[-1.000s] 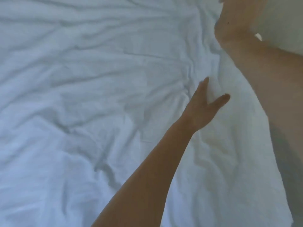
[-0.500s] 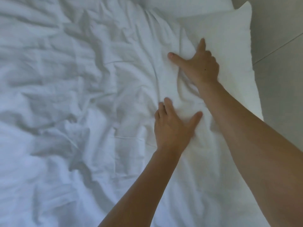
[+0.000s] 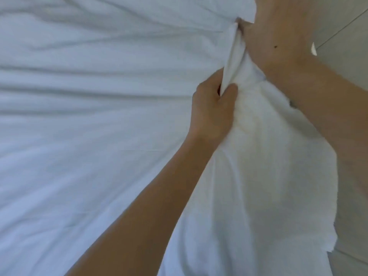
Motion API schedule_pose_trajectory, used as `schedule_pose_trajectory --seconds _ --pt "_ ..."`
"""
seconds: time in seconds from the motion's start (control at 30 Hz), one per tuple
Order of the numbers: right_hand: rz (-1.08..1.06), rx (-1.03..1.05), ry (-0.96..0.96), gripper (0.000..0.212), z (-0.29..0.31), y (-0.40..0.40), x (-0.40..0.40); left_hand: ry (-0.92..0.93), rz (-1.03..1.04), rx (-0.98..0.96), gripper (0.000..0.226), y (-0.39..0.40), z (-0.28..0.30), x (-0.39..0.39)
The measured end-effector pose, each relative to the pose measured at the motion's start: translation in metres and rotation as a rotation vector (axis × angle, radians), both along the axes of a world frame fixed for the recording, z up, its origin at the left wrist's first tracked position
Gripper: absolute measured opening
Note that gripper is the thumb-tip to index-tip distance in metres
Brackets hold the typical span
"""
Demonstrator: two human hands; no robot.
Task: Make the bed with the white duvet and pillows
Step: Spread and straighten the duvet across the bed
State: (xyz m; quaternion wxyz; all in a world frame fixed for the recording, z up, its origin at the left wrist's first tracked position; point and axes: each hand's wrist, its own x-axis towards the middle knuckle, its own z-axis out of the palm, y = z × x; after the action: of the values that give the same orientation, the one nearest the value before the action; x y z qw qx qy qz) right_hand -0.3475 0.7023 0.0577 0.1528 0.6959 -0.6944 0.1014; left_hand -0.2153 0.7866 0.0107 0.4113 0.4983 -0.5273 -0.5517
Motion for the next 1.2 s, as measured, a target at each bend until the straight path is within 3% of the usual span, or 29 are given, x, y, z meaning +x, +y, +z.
schedule_pose_trajectory --seconds 0.03,0.1,0.17,0.23,0.37,0.47,0.5,0.57,0.67,0.77,0.9,1.07,1.13,1.2 --pt "-0.023 0.029 0.045 0.033 -0.008 -0.001 -0.006 -0.052 -0.051 -0.019 0.023 0.004 -0.011 -0.011" --pt "-0.18 0.212 0.098 0.057 -0.039 0.005 -0.019 -0.405 -0.212 -0.075 0.049 0.025 -0.046 -0.028" --pt "-0.372 0.35 -0.003 0.066 -0.066 0.023 -0.022 -0.625 -0.243 -0.197 0.062 0.049 -0.07 -0.036" --pt "-0.339 0.3 -0.062 0.065 -0.071 0.048 -0.009 -0.62 -0.188 -0.281 0.064 0.063 -0.075 -0.034" --pt "-0.062 0.118 -0.134 0.06 -0.05 0.134 0.054 -0.71 0.028 -0.362 0.045 0.082 -0.097 -0.005" --pt "0.13 0.241 -0.13 0.05 -0.074 0.195 0.07 -0.771 0.208 -0.322 0.045 0.107 -0.113 0.023" --pt "0.103 0.285 -0.092 0.051 -0.088 0.206 0.056 -0.746 0.224 -0.283 0.045 0.115 -0.115 0.03" --pt "-0.153 0.311 -0.072 0.062 -0.112 0.209 0.01 -0.796 0.166 -0.218 0.048 0.128 -0.12 0.04" --pt "-0.528 0.349 -0.201 0.074 -0.124 0.204 -0.035 -0.959 -0.024 -0.245 0.055 0.147 -0.128 0.053" --pt "-0.487 0.386 -0.205 0.066 -0.121 0.209 -0.025 -1.037 -0.079 -0.213 0.058 0.162 -0.132 0.068" --pt "-0.421 0.29 -0.168 0.066 -0.108 0.236 0.0 -1.104 -0.158 -0.228 0.06 0.19 -0.134 0.088" --pt "0.024 0.263 -0.08 0.057 -0.123 0.312 0.058 -1.16 -0.219 -0.264 0.056 0.252 -0.152 0.141" --pt "-0.097 0.246 -0.065 0.055 -0.145 0.349 0.042 -1.189 -0.243 -0.261 0.056 0.29 -0.162 0.173" --pt "-0.353 0.222 -0.15 0.058 -0.162 0.385 0.02 -1.217 -0.283 -0.233 0.057 0.334 -0.169 0.204"
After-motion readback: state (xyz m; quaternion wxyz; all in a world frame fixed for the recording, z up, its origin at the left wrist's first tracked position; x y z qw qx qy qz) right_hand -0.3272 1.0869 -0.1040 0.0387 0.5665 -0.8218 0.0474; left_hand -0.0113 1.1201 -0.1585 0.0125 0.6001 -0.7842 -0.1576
